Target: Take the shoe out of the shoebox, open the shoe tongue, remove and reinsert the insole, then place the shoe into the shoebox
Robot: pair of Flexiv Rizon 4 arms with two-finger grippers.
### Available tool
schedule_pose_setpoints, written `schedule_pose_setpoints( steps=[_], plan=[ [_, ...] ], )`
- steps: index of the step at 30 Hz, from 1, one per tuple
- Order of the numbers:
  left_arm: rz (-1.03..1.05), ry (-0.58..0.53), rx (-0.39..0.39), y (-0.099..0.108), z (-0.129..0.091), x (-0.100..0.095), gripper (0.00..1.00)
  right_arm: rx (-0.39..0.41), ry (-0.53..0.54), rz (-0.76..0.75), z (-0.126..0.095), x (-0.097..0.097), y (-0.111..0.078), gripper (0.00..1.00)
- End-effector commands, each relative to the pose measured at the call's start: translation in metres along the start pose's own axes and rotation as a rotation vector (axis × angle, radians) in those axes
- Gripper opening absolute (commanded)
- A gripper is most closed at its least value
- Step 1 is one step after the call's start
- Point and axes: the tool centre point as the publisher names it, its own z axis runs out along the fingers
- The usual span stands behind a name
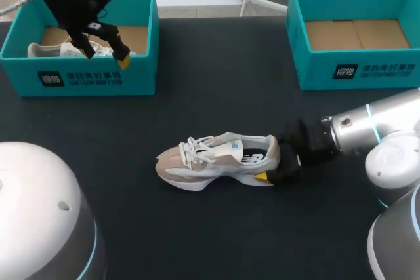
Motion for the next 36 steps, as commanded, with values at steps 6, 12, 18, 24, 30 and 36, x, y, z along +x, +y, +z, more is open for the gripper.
schedule_pose_setpoints(
  steps=[6,12,18,24,30,36],
  plan=[
    [-0.323,-0.059,0.06,0.001,0.029,0.034,1.0,0.002,-0.002,-0.001,0.002,-0.001,-0.001,0.0],
    [-0.367,-0.091,0.007,-0.01,0.053,0.047,1.0,0.002,-0.002,-0.001,0.002,-0.001,-0.001,0.0],
    [-0.356,-0.131,-0.013,-0.021,0.075,0.072,1.0,0.002,-0.002,-0.001,0.002,-0.001,-0.001,0.0],
    [-0.394,-0.138,-0.029,-0.025,0.09,0.104,1.0,0.002,-0.002,-0.001,0.002,-0.001,-0.001,0.0],
    [-0.441,-0.152,-0.023,-0.017,0.098,0.132,1.0,0.002,-0.002,-0.001,0.002,-0.001,-0.001,0.0],
    [-0.577,-0.187,-0.019,-0.006,0.105,0.151,1.0,0.002,-0.002,-0.001,0.002,-0.001,-0.001,0.0]
  ],
)
